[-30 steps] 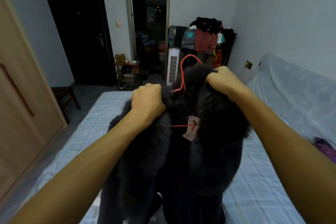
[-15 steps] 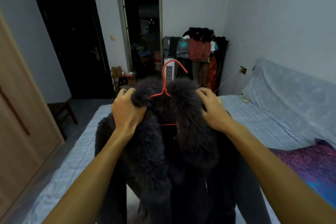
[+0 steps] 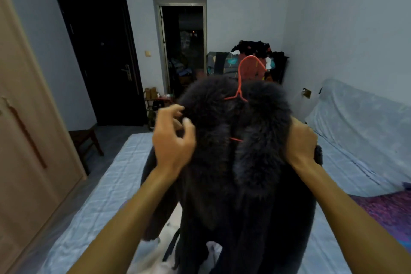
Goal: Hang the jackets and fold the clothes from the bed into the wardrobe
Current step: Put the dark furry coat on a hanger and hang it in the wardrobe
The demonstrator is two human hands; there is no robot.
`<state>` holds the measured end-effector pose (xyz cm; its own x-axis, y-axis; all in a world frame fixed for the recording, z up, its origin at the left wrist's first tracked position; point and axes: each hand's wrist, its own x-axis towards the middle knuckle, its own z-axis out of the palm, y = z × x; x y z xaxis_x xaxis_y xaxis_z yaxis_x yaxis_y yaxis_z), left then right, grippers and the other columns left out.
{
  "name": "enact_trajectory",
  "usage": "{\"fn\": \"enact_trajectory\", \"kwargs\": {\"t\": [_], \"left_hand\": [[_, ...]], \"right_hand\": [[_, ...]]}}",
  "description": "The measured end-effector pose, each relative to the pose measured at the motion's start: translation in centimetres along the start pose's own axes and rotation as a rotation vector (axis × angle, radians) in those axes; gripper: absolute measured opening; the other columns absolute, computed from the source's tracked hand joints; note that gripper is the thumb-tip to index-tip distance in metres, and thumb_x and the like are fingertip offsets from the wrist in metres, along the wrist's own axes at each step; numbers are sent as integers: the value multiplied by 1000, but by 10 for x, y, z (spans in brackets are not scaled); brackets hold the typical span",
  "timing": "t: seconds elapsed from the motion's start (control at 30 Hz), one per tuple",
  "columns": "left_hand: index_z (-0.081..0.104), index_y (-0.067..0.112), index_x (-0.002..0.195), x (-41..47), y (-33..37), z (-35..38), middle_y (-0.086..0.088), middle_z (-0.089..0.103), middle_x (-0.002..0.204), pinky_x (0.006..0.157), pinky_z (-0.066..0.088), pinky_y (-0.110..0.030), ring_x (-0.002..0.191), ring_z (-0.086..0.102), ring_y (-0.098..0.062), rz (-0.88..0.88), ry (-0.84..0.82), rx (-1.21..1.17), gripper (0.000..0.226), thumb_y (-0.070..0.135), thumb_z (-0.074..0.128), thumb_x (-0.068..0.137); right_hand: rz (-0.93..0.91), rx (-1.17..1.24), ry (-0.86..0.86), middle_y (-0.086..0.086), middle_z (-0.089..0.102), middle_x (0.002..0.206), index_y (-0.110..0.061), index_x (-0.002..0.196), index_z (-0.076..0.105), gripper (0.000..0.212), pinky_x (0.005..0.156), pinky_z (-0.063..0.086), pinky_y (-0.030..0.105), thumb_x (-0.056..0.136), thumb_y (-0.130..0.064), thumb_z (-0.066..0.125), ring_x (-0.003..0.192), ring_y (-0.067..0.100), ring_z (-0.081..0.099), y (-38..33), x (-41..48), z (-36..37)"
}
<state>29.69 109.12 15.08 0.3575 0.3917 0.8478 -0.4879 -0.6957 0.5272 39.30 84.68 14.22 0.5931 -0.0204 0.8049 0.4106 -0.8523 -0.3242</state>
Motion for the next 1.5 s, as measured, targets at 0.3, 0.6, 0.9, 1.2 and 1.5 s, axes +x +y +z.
{"fn": "enact_trajectory", "kwargs": {"t": [0.3,0.6,0.9,1.2,1.5], "left_hand": [[57,17,107,48,-44,1,0,59,97,83,43,-40,93,57,-23,-59,-647,282,41,49,43,87],[61,13,103,137,16,10,-13,67,97,74,50,-44,90,62,-28,152,-339,107,24,35,55,93],[37,20,50,54,-11,23,-10,57,62,55,28,-34,69,60,-33,-165,-436,355,57,73,38,72],[51,19,57,63,-24,5,0,55,55,53,37,-35,58,51,-16,-209,-511,201,58,69,36,82],[49,34,130,54,-21,-15,8,62,120,93,46,-28,108,58,-10,-339,-632,184,74,73,63,68]], "right_hand": [[-146,47,216,19,48,45,-3,59,48,28,46,22,19,80,-20,42,33,35,48,6,16,-17],[-179,-30,254,27,59,65,-11,65,48,25,52,27,32,85,-24,42,57,43,58,-24,106,-59],[-220,102,-281,12,63,82,-20,72,42,18,57,33,32,86,-32,44,71,38,58,-1,35,-2],[-203,152,15,10,57,56,-17,64,44,17,44,23,19,80,-18,40,42,30,52,-11,27,-1],[-321,194,175,12,60,59,-2,66,57,24,43,29,20,78,-15,41,41,28,53,-23,26,-5]]}}
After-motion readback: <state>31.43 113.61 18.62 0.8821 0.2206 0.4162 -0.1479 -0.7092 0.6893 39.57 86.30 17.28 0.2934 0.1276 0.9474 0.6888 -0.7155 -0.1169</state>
